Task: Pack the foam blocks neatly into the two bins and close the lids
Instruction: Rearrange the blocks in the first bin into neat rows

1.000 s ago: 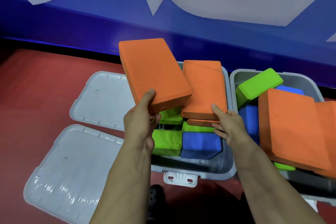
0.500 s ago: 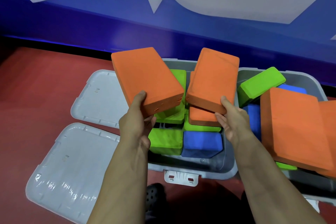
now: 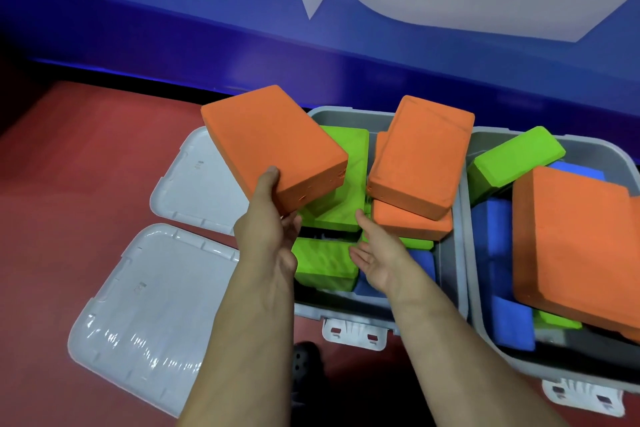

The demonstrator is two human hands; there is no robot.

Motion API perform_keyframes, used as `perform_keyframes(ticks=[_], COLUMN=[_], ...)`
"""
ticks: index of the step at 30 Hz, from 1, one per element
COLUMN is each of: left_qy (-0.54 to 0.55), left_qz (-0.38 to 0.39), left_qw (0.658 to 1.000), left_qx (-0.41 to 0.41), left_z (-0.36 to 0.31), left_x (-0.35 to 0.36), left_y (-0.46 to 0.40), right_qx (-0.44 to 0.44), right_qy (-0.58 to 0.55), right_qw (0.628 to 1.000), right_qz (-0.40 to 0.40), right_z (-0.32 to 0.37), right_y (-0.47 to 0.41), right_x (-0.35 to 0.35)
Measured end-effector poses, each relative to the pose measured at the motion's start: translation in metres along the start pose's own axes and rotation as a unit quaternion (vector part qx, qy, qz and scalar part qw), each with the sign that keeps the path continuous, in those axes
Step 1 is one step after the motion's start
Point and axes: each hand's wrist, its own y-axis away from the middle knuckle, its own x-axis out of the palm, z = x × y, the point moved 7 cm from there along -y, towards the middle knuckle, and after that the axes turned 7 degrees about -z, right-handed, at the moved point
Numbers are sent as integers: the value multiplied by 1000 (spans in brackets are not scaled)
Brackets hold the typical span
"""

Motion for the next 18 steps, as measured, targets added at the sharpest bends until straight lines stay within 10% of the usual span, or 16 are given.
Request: perform_keyframes(ticks=[18], left_qy=[6], left_qz=[-2], left_qw=[1000], left_qx=[-4], left_z=[-3], left_x=[-15], left_y=[-10], right_qx=[-64], right_qy=[-43], right_qw=[994], right_qz=[-75], right_z=[-4], right_y=[-27], right_x=[22])
